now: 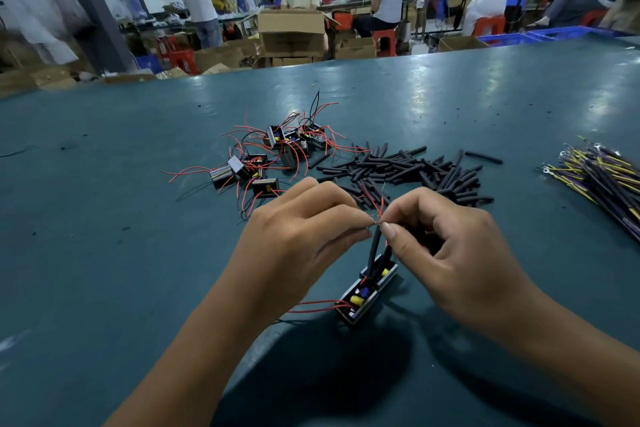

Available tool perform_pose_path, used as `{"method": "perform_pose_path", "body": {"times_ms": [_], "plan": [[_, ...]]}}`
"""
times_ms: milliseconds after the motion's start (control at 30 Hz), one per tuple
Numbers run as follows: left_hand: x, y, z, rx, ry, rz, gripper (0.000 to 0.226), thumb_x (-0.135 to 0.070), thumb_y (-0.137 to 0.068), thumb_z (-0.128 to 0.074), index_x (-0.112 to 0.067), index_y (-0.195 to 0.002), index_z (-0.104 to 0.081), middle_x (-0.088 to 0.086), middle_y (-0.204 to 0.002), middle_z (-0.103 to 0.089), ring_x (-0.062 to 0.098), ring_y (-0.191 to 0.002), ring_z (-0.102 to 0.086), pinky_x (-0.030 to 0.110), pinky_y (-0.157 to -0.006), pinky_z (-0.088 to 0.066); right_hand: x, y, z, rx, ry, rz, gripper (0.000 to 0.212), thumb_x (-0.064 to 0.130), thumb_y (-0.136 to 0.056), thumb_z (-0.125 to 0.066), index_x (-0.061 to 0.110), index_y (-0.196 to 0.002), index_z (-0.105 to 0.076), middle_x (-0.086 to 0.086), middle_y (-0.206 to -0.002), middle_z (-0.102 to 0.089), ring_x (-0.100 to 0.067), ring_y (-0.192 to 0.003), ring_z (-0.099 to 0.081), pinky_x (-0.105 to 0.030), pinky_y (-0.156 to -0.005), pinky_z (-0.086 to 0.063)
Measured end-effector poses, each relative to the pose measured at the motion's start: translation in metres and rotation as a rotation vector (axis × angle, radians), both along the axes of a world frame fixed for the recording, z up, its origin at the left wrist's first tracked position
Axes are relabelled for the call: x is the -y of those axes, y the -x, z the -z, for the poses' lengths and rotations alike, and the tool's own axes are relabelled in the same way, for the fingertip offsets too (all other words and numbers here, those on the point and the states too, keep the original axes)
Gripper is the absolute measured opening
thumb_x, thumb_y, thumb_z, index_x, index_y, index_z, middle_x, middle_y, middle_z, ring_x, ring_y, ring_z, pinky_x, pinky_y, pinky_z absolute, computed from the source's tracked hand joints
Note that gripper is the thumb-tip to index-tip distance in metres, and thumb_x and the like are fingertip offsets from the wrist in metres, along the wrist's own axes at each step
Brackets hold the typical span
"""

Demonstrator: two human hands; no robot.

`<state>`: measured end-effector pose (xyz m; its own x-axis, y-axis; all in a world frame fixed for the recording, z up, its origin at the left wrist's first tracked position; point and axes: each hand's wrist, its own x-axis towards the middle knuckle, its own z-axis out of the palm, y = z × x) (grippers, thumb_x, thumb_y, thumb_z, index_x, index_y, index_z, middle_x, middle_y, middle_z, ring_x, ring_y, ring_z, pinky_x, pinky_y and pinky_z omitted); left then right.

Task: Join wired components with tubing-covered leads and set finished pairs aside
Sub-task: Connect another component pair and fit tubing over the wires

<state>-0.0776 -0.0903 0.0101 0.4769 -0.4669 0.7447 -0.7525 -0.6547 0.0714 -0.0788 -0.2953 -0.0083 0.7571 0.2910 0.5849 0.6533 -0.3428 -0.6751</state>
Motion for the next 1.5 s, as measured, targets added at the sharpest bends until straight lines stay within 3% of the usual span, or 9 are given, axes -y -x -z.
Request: {"method": "perform_pose_path", "body": {"times_ms": [500, 600, 733, 800, 1067, 1200, 1300, 1400, 1500], "plan": [[0.005, 0.004, 0.000, 0.060, -0.012, -0.023, 0.022, -0.022, -0.100, -0.061, -0.008, -0.087, -0.072, 0.002, -0.085, -0.065, 0.025, -0.073, -0.055, 0.041, -0.065, -0.048, 0.000, 0.001, 0.001, 0.064, 0.066, 0.007, 0.006, 0.022, -0.093, -0.061, 0.027, -0.089, -0.060, 0.006, -0.071, -0.059, -0.015, -0.055, -0.052, -0.015, -0.051, -0.038], [0.011, 0.007, 0.001, -0.146, 0.134, -0.012, 0.020, -0.022, -0.098, -0.059, -0.010, -0.085, -0.067, -0.008, -0.082, -0.057, 0.016, -0.074, -0.053, 0.039, -0.064, -0.047, -0.001, 0.001, 0.001, 0.065, 0.055, 0.019, 0.004, 0.022, -0.092, -0.061, 0.025, -0.089, -0.061, 0.004, -0.069, -0.059, -0.017, -0.054, -0.052, -0.018, -0.050, -0.040], [0.015, 0.011, -0.001, -0.369, 0.257, -0.021, 0.018, -0.025, -0.096, -0.061, -0.015, -0.081, -0.065, -0.018, -0.071, -0.050, -0.001, -0.064, -0.048, 0.010, -0.062, -0.033, 0.000, 0.001, 0.001, 0.090, 0.053, 0.035, 0.004, 0.020, -0.092, -0.062, 0.023, -0.089, -0.061, 0.004, -0.068, -0.059, -0.017, -0.054, -0.053, -0.023, -0.051, -0.042], [0.016, 0.012, -0.002, -0.518, 0.347, 0.010, 0.019, -0.027, -0.094, -0.061, -0.016, -0.079, -0.066, -0.016, -0.067, -0.054, -0.004, -0.058, -0.047, 0.006, -0.058, -0.032, 0.000, 0.001, 0.001, 0.123, 0.073, 0.047, 0.002, 0.019, -0.092, -0.062, 0.021, -0.090, -0.062, 0.007, -0.068, -0.059, -0.016, -0.055, -0.054, -0.023, -0.053, -0.042], [0.024, 0.017, -0.007, -1.523, 0.957, 0.189, 0.017, -0.025, -0.078, -0.066, -0.021, -0.061, -0.066, -0.003, -0.062, -0.044, 0.009, -0.050, -0.035, 0.022, -0.049, -0.026, -0.002, 0.003, 0.002, 0.253, 0.130, 0.086, 0.007, 0.020, -0.094, -0.059, 0.015, -0.092, -0.063, 0.017, -0.071, -0.054, -0.002, -0.061, -0.051, -0.007, -0.059, -0.036], [0.025, 0.019, -0.008, -1.744, 1.108, 0.307, 0.015, -0.022, -0.077, -0.058, -0.020, -0.062, -0.063, -0.007, -0.062, -0.035, 0.008, -0.048, -0.029, 0.022, -0.048, -0.022, -0.003, 0.003, 0.004, 0.263, 0.143, 0.079, 0.012, 0.024, -0.094, -0.054, 0.016, -0.092, -0.063, 0.016, -0.072, -0.054, -0.002, -0.062, -0.050, -0.008, -0.060, -0.038], [0.029, 0.019, -0.004, -1.589, 1.080, 0.220, 0.027, -0.017, -0.085, -0.054, -0.022, -0.058, -0.059, -0.003, -0.061, -0.031, 0.012, -0.049, -0.026, 0.025, -0.050, -0.021, -0.003, 0.002, 0.005, 0.237, 0.134, 0.072, 0.011, 0.025, -0.094, -0.054, 0.017, -0.092, -0.062, 0.019, -0.072, -0.053, 0.001, -0.062, -0.050, -0.006, -0.061, -0.037], [0.030, 0.017, -0.001, -1.143, 0.862, 0.098, 0.028, -0.023, -0.088, -0.060, -0.023, -0.060, -0.061, 0.002, -0.059, -0.044, 0.015, -0.052, -0.037, 0.023, -0.047, -0.029, -0.002, 0.001, 0.006, 0.178, 0.088, 0.066, 0.005, 0.025, -0.094, -0.058, 0.022, -0.092, -0.060, 0.013, -0.070, -0.056, -0.006, -0.059, -0.054, -0.012, -0.056, -0.040], [0.017, 0.012, -0.001, -0.720, 0.503, 0.048, 0.006, -0.029, -0.088, -0.065, -0.026, -0.083, -0.065, -0.014, -0.071, -0.060, 0.003, -0.062, -0.051, 0.016, -0.058, -0.040, 0.000, -0.001, 0.006, 0.126, 0.050, 0.067, 0.004, 0.023, -0.093, -0.062, 0.025, -0.090, -0.060, 0.009, -0.073, -0.061, -0.011, -0.060, -0.058, -0.019, -0.054, -0.043]]}}
